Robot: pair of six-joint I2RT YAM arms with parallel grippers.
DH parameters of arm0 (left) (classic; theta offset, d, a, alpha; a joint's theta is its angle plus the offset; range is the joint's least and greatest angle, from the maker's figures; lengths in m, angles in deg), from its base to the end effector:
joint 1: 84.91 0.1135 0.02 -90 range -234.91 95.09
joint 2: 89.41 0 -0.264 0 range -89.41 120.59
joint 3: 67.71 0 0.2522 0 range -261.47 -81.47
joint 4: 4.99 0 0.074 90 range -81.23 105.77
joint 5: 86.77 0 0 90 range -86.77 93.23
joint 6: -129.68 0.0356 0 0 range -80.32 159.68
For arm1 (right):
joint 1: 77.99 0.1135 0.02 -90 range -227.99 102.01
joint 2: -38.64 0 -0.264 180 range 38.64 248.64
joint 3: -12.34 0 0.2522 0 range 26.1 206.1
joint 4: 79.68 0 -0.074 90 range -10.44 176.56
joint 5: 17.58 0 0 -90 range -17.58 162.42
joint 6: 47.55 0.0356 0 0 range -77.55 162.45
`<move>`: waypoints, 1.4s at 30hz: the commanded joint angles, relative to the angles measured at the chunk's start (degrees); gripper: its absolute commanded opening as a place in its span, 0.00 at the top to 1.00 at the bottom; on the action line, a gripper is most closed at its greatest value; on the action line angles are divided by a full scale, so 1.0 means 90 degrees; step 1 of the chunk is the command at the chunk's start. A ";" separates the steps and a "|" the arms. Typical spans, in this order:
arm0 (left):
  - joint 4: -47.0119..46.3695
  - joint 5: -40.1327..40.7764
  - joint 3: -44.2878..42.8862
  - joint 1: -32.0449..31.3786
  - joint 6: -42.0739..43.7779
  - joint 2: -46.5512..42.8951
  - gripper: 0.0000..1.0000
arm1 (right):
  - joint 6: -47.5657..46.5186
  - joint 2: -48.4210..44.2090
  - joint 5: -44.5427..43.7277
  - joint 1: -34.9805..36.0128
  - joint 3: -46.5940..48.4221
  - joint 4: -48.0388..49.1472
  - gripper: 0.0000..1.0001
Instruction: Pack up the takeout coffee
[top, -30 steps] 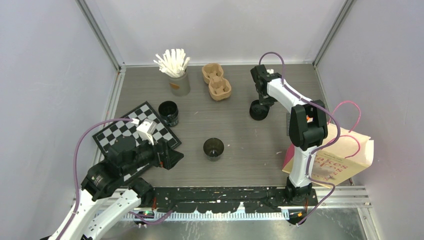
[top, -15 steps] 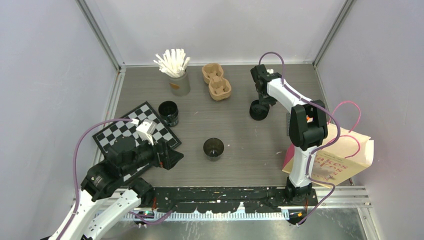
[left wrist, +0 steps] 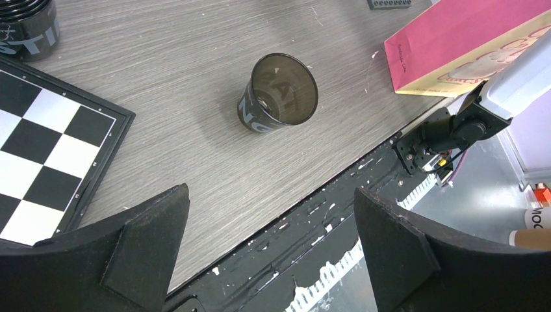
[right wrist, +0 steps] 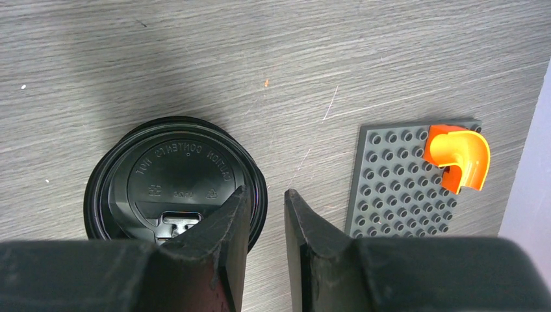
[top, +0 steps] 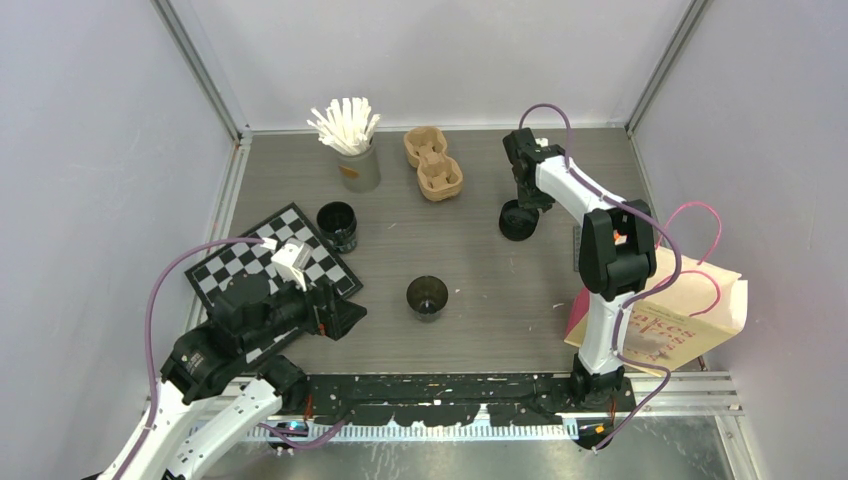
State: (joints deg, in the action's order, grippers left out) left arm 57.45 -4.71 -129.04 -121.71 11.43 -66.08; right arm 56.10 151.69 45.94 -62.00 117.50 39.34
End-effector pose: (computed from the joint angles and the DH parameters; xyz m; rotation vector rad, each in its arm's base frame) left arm 0.0577 -0.0493 0.3281 0.2499 2.0855 -0.8493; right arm 0.3998 0.0981 0.2231 0.0617 2.6343 -0.4732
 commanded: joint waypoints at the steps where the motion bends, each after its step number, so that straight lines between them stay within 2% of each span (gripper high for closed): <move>1: -0.0089 0.0053 -0.0066 -0.0025 0.0004 -0.0045 0.00 | -0.0029 -0.0051 0.0065 -0.0036 0.0070 0.0104 0.69; 8: -0.0082 0.0043 -0.0066 -0.0025 0.0007 -0.0022 0.00 | -0.0004 0.0082 0.0003 -0.0029 0.0109 0.0116 0.72; 15: -0.0087 0.0048 -0.0066 -0.0027 0.0019 0.0032 0.00 | 0.0012 0.0216 0.0011 -0.0036 0.0061 0.0176 0.70; 20: -0.0087 0.0048 -0.0066 -0.0025 0.0015 0.0060 0.00 | 0.0012 0.0206 -0.0009 -0.0025 0.0050 0.0198 0.78; 28: -0.0097 0.0046 -0.0066 -0.0023 0.0022 0.0075 0.00 | -0.0098 0.0070 -0.0280 -0.0031 0.0099 0.0076 0.78; 36: -0.0089 0.0044 -0.0066 -0.0023 0.0021 0.0057 0.00 | -0.0172 -0.0045 -0.0205 -0.0035 0.0118 0.0076 0.90; 42: -0.0090 0.0043 -0.0066 -0.0028 0.0018 0.0098 0.00 | -0.0113 -0.0173 -0.0264 -0.0036 0.0187 -0.0007 0.90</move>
State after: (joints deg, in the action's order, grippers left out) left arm 57.47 -4.71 -129.04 -121.71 11.45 -65.71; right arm 55.03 154.01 45.07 -62.08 117.43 39.75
